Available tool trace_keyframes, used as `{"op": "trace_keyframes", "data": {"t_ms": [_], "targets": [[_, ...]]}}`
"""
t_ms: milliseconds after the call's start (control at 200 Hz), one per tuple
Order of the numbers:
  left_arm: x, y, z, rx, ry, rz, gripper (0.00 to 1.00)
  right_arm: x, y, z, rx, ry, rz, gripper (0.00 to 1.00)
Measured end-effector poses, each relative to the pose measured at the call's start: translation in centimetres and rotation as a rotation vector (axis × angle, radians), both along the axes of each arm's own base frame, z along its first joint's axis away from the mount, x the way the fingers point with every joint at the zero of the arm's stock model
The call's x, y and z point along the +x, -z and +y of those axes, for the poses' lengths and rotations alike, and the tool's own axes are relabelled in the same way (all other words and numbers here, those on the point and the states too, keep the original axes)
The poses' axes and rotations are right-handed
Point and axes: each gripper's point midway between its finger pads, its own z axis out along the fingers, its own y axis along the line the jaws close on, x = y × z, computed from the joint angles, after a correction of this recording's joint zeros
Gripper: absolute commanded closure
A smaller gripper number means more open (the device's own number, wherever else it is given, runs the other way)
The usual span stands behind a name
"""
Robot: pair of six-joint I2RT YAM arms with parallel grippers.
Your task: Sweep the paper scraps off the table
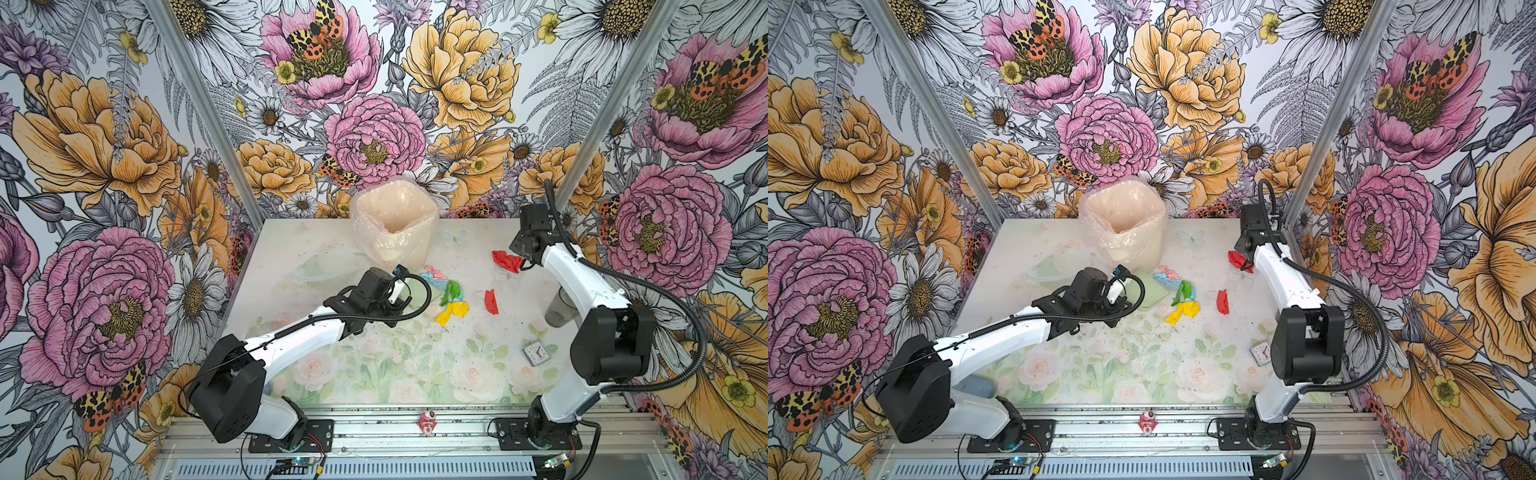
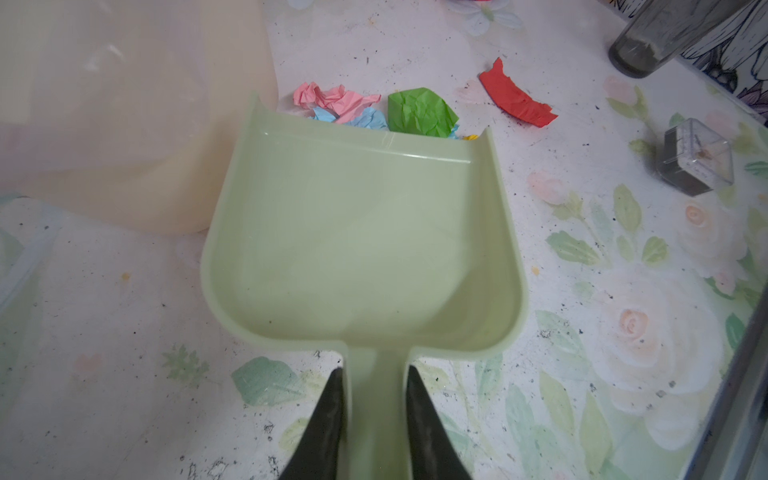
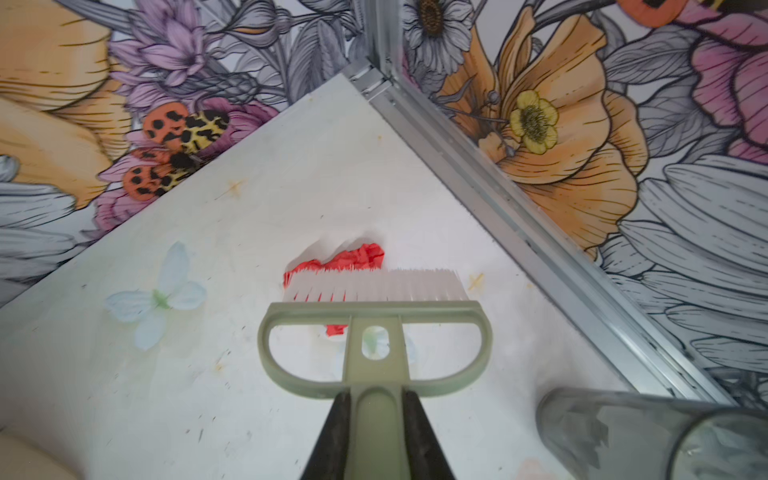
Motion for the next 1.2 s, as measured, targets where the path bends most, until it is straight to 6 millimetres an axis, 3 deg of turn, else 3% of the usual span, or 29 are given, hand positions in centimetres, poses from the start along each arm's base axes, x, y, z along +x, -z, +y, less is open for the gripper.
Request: {"op": "trace_keyframes", "data": {"t_ms": [95,305,555,736,946,1106,1201], "targets": [[-0.3,0.0,-0.3,0.0,0.011,0.0,1.0,2.4,1.9,-0.8,-0.008,0.018,0.03,1.0],[-0.6,0.0,-0.6,0.0,0.021,0.0,1.0,5.4,5.8,0.8,0.012,-0.02,0.088,1.0],[-1.5,1.0,-0.1,0.022,0.034,0.017,1.0,5.0,8.2,2.9,0.052,-0.074,0.142,1.0],[-3.2,2.1,0.1,0.049,0.074,0.048,1.0,2.8,10.3,4.6,0.068,-0.114,0.203,1.0],[-4.9,2.8,0.7,0.061,0.109,0.087,1.0,0.3,8.9,7.5,0.117,-0.19,0.197,1.0],[-5.8,2.5,1.1,0.057,0.131,0.094,1.0,-0.9,6.2,8.8,0.102,-0.243,0.148,1.0],[-6.0,2.3,1.0,0.054,0.144,0.09,1.0,-1.6,3.8,8.6,0.086,-0.251,0.096,1.0]]}}
